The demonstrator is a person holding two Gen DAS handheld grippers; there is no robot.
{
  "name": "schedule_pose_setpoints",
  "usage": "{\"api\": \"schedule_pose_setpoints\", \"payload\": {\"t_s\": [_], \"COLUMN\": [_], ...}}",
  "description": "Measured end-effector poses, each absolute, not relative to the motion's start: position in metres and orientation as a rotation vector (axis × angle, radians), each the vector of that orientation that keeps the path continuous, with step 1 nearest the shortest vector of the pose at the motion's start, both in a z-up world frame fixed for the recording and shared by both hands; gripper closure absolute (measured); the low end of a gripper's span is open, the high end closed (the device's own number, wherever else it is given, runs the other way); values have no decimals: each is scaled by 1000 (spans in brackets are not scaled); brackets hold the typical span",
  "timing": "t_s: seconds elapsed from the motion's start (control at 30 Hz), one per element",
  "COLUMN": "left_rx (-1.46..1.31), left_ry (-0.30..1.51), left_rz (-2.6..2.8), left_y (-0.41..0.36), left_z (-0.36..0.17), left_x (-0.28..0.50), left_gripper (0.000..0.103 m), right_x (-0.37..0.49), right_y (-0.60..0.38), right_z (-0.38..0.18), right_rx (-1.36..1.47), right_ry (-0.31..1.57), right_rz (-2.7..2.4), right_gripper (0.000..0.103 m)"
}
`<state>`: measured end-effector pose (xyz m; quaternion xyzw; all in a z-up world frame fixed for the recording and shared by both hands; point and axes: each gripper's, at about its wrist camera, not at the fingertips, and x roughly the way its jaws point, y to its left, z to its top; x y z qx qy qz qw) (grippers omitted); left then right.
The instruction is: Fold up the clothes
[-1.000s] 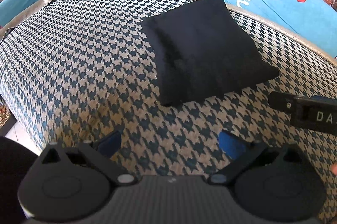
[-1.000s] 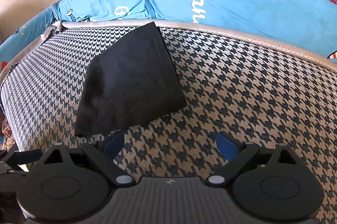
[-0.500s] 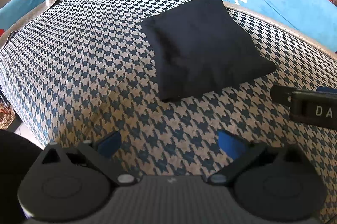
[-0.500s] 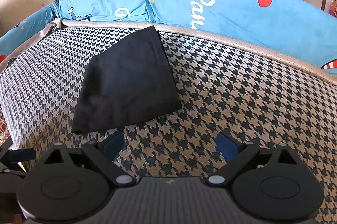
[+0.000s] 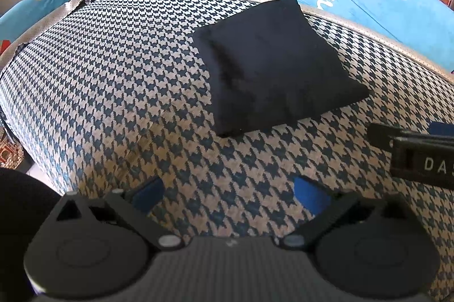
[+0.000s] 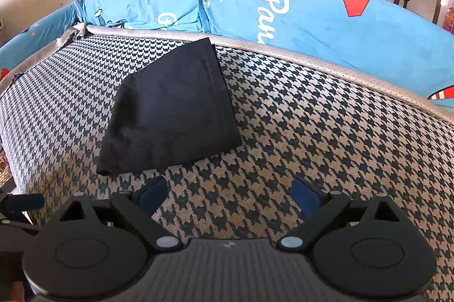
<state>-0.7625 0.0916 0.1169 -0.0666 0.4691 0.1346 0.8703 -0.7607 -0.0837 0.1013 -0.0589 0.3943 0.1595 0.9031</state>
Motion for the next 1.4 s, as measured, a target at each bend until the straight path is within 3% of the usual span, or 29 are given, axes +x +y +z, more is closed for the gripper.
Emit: {"api": "schedule_pose_setpoints", "payload": {"t_s": [1.4], "left_rx": [-85], "left_ry": [929], "left_rz": [296], "left_y": [76], "left_z": [128], "left_x": [-773], "left_gripper": [0], "right_x": [-777], "right_y": [-100], "right_z": [107], "right_rx": [-140], "right_ry": [794], "right_rz": [331], "right_gripper": [8]}}
